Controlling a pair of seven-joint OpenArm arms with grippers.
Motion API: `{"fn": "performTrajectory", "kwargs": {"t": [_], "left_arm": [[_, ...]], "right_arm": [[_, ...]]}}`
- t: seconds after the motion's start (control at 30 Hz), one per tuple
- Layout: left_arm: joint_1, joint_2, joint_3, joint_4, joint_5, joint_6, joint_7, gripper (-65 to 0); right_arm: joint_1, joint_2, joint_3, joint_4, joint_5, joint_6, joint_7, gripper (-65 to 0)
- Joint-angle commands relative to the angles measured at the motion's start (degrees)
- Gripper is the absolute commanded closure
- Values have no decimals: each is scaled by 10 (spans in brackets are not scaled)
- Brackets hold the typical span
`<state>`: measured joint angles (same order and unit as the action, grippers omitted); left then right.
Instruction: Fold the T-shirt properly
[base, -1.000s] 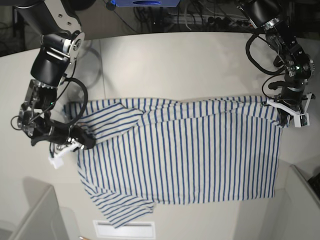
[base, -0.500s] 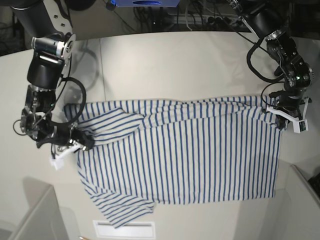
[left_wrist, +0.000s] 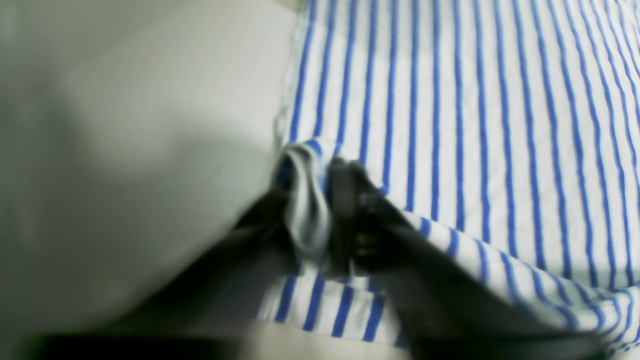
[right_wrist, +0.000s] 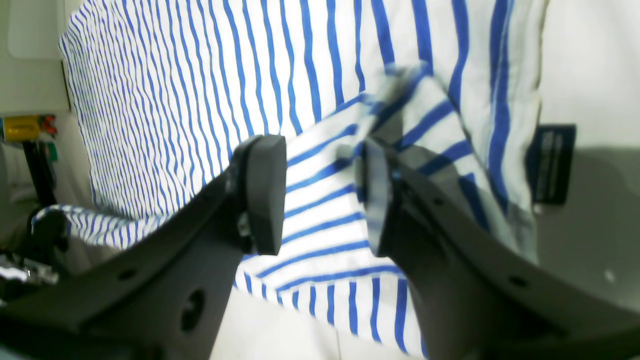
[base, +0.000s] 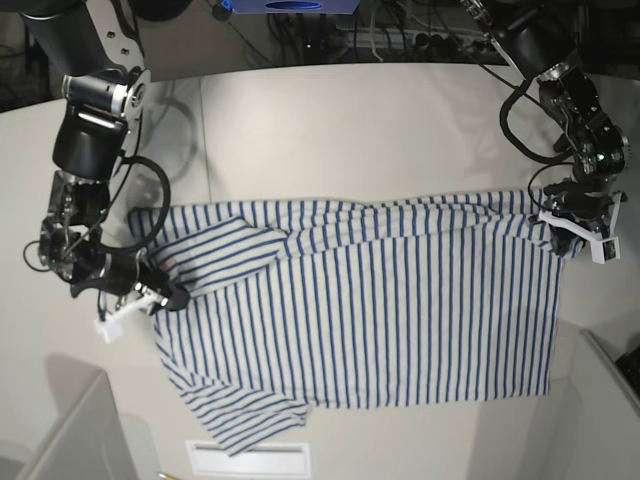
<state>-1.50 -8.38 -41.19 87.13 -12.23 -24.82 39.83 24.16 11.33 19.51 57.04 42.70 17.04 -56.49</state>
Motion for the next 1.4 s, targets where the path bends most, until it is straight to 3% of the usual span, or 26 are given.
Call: {"fn": "performTrajectory", "kwargs": {"t": [0.0, 0.13, 0.2, 0.37, 0.5, 0.57, 0.63, 0.73, 0.93, 1.07, 1.13, 1.3, 1.37], "left_arm": [[-19, -7, -2, 11, -7, -1, -15, -298], [-35, -8, -3, 22, -8, -1, -15, -472], [-33, -8, -14, 45, -12, -1, -15, -510], [-5, 15, -98, 100, -36, -5, -13, -512], [44, 20, -127, 108, -126, -5, -13, -512], [84, 18, -128, 106, -181, -4, -13, -512], [118, 18, -128, 102, -224, -4, -13, -510], [146, 20, -129, 101, -258, -3, -13, -510], [165, 22, -131, 78, -261, -4, -14, -510], [168, 21, -131, 56, -261, -4, -13, -510], [168, 21, -131, 56, -261, -5, -13, -510], [167, 22, -129, 46, -261, -5, -13, -510], [167, 22, -129, 41, -261, -5, -14, -510]], "right_arm": [[16, 8, 2, 13, 13, 3, 19, -240], [-7, 15, 47, 36, 16, -4, 33, -240], [-41, 3, 95, 87, 16, -35, 34, -240], [-145, -30, 135, 297, 14, -90, 36, -240], [-197, -52, 136, 396, 16, -134, 54, -240], [-230, -73, 136, 430, 16, -167, 77, -240], [-256, -95, 136, 446, 17, -180, 100, -240], [-285, -124, 136, 447, 17, -180, 118, -240], [-314, -174, 137, 427, 14, -181, 121, -240], [-312, -176, 142, 357, 17, -234, 143, -249], [-312, -177, 145, 334, 17, -238, 168, -252], [-299, -172, 144, 282, 17, -239, 199, -380], [-290, -167, 144, 260, 17, -239, 200, -383]]}}
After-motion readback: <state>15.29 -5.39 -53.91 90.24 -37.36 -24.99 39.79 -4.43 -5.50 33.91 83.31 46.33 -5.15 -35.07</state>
